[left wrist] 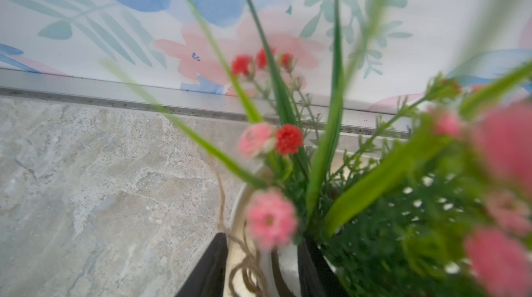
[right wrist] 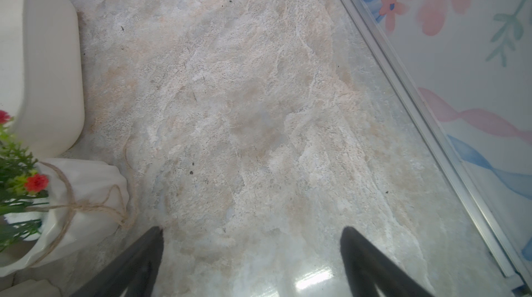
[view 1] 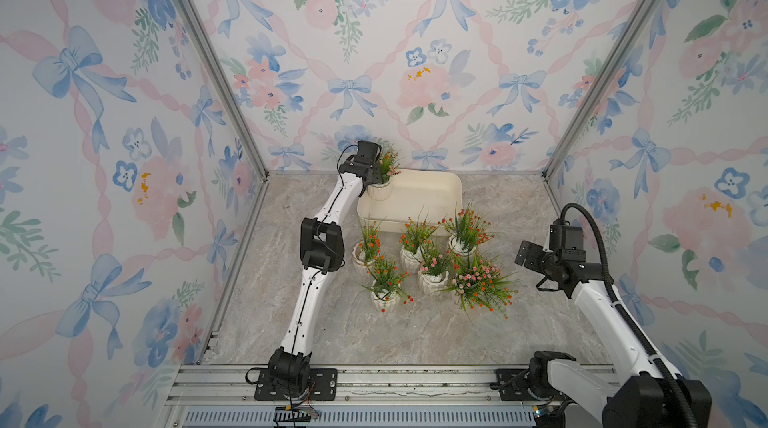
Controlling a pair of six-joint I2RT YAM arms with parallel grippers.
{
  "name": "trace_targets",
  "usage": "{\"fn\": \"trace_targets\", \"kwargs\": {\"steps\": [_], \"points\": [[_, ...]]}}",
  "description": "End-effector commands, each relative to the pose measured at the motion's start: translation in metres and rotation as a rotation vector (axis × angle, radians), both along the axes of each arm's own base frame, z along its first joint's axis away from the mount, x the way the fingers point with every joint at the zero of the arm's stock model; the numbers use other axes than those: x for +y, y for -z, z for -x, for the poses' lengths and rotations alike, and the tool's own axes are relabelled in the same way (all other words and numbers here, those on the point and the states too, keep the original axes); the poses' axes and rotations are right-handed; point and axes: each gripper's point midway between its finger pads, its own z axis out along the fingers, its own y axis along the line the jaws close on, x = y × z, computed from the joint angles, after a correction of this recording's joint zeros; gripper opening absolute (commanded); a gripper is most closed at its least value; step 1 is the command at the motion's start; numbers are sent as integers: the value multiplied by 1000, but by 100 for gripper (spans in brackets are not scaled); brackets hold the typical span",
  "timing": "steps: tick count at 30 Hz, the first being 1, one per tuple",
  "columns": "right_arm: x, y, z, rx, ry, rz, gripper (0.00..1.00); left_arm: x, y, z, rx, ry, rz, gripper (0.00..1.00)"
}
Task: Put the potted gypsophila into the storage box
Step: Place the baby's breath potted plant at the storage box.
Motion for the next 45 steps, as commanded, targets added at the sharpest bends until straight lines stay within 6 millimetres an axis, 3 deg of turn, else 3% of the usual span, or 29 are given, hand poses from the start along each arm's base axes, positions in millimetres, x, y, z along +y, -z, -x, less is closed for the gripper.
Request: {"fn": "trace_targets", "kwargs": {"steps": [1, 8, 11, 17, 23, 30, 35, 45], "points": [[-2, 11, 0, 32, 4, -4, 97, 10, -11, -6, -28, -24, 11, 45], [-1, 7, 0, 23, 2, -10, 97, 16, -26, -2, -43, -48, 3, 50], [2, 6, 0, 16, -15, -20, 97, 24, -41, 3, -56, -73, -7, 62], [4, -1, 2, 10, -17, -28, 99, 29, -87, 13, -115, -93, 3, 83], [3, -4, 3, 2, -9, -24, 98, 38, -136, 31, -170, -106, 5, 94], [12, 1, -3, 4, -38, -72, 97, 48, -160, 70, -158, -97, -6, 98], [14, -10, -8, -14, -49, -72, 97, 54, -174, 101, -160, -88, -36, 98], [26, -35, -25, -62, -83, -85, 97, 79, -179, 167, -206, -113, -54, 97]]}}
